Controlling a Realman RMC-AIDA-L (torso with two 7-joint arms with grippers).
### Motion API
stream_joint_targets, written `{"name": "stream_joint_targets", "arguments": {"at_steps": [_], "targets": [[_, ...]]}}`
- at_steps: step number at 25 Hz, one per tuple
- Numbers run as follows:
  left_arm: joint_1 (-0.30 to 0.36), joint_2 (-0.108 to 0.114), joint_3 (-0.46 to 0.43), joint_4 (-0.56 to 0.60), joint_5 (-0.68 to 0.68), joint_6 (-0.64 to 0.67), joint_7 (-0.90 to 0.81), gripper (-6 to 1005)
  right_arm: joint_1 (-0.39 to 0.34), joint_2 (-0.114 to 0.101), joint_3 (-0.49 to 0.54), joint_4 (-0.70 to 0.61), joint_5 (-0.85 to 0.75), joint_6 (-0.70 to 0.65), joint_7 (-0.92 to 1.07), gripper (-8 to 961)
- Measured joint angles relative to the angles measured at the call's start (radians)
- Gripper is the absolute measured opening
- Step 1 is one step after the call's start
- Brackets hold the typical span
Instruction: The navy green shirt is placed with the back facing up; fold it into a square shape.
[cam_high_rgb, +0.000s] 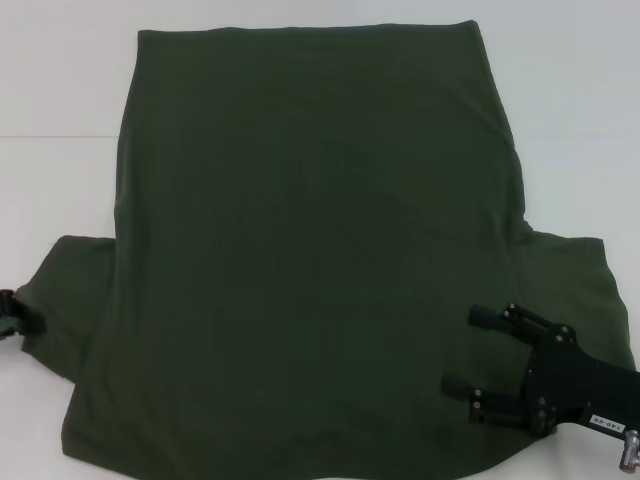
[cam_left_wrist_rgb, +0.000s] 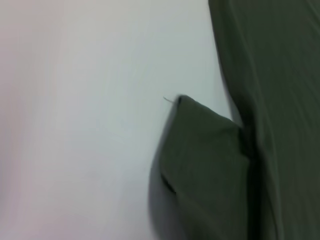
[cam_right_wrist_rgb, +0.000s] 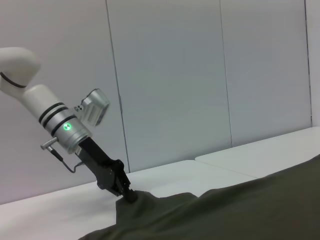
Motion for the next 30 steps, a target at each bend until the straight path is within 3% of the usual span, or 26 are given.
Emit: {"name": "stream_joint_targets", "arguments": {"at_steps": [1,2,11,17,25,28,30], "targets": [[0.000,0.000,0.000,0.000,0.000,0.000,0.000,2,0.000,0.000,0.000,0.000,0.001,0.000,0.000,943],[0.001,0.016,-0.004,0.001,-0.001,0.002,0.003,2,0.000,0.000,0.000,0.000,0.001,0.000,0.000,943],[-0.003,0.074,-0.007,0.040,0.004,0.015,-0.004,2,0.000,0.000,0.000,0.000,0.006,0.000,0.000,944],[-0.019,0.100,-0.002,0.078,0.008,0.048,-0.016,3,0.001,0.001,0.000,0.000,0.006,0.000,0.000,944],[-0.050,0.093,0.002,0.106,0.044,0.099,-0.031,3,0.002,0.002,0.000,0.000,0.002,-0.002,0.000,944],[-0.062,0.073,0.002,0.138,0.043,0.144,-0.036,3,0.002,0.001,0.000,0.000,0.001,-0.002,0.000,944],[-0.072,0.047,0.006,0.181,0.044,0.179,-0.045,2,0.002,0.002,0.000,0.001,0.001,-0.003,0.000,944]]}}
